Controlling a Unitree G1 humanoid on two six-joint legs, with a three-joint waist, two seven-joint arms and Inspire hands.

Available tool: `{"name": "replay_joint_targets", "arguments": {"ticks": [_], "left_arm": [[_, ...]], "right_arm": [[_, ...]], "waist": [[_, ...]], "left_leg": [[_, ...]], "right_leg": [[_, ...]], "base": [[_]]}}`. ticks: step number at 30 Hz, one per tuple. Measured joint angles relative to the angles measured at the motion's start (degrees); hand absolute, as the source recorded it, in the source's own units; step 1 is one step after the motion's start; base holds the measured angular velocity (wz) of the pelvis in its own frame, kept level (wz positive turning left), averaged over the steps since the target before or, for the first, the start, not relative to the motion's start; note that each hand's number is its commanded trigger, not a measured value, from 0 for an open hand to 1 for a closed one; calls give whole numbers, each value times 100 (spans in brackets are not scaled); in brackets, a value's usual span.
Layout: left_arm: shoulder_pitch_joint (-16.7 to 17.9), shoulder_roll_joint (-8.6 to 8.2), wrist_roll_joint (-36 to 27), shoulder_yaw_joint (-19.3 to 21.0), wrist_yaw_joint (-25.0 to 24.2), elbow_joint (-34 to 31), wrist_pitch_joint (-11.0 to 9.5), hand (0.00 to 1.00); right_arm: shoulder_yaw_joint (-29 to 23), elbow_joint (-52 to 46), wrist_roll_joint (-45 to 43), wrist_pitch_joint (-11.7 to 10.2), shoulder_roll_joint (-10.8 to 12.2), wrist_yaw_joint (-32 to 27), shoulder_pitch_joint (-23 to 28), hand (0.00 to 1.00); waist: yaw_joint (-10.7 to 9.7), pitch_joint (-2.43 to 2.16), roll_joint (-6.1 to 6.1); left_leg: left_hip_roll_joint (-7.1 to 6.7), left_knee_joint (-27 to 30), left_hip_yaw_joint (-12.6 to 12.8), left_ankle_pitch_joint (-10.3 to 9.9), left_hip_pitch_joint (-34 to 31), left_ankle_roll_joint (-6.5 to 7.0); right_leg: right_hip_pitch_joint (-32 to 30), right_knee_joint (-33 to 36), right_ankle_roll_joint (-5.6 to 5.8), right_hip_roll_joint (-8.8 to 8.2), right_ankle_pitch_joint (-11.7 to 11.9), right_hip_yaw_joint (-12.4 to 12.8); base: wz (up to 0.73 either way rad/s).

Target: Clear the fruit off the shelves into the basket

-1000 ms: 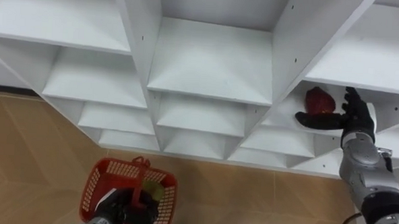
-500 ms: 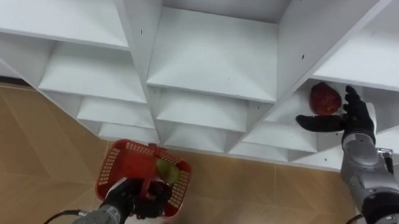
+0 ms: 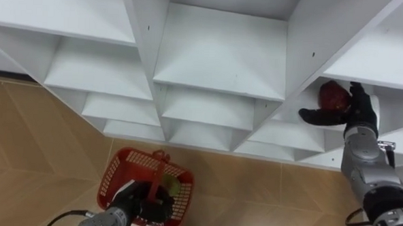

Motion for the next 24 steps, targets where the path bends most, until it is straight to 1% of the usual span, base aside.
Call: {"name": "replay_joint_targets", "arguments": {"ticks": [10,18,24], "left_arm": [[-26,-41,3,0,47,154,-4,100],[-31,-69,2,-1,99,153,-4,100],[-32,-69,2,0,118,152,-4,100]], "right_arm": [[27,-14,-68,-1,0,-323,-98,0],[32,-167,-137,-31,0,-401,-139,0],[33,-219,-135,-45,0,-399,-139,0]], "waist": [[-12,5,8],[-10,13,20],[-3,13,22]], "left_leg": [[0,4,-4,3,-77,0],[-2,4,-4,14,-104,1],[-2,5,-5,14,-105,1]], "right_leg": [[-87,21,0,-1,0,2],[-140,63,1,5,-1,98],[-141,63,1,6,-1,113]], "base": [[0],[0],[0]]}}
